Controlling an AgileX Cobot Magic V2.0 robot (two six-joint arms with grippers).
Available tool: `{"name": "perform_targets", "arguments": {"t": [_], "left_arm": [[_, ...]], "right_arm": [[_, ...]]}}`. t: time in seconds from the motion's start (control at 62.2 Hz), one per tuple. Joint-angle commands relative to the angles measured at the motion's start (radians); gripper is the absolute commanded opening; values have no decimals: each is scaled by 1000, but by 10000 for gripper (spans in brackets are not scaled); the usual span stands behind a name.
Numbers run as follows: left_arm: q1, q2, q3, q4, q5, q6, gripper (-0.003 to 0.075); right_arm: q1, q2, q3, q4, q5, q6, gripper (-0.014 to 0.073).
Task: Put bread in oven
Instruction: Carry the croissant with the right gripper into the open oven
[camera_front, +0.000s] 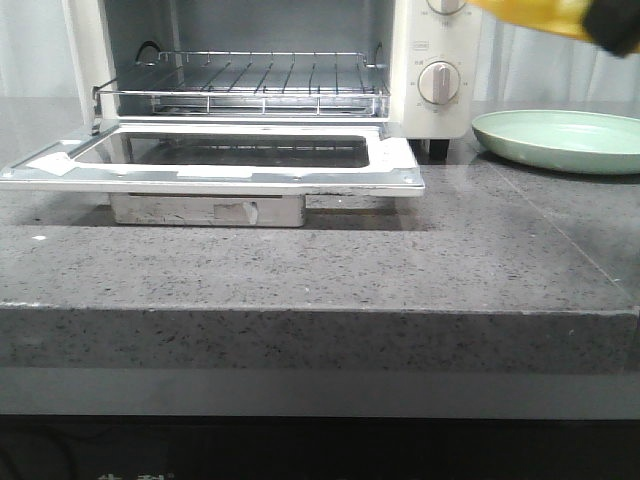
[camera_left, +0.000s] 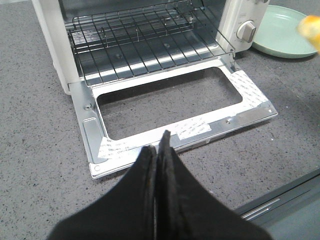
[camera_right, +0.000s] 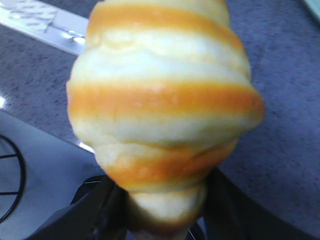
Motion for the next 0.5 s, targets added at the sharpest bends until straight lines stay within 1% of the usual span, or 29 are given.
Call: {"name": "perform_targets", "arguments": {"t": [0.0, 0.145, 0.257, 0.402, 0.483], "left_arm": [[-1, -5, -27, 6, -64, -8, -18], [-1, -5, -27, 6, -64, -8, -18], [-1, -5, -27, 6, -64, -8, -18], [-1, -5, -27, 6, -66, -8, -18], [-1, -5, -27, 6, -66, -8, -18]], "right_arm": [[83, 29, -50, -11, -86, 34, 66], [188, 133, -137, -93, -87, 112, 66], [258, 231, -241, -204, -74, 196, 66], [303, 353, -375, -343, -69, 276, 66], [303, 427, -456, -380, -61, 294, 66]]}}
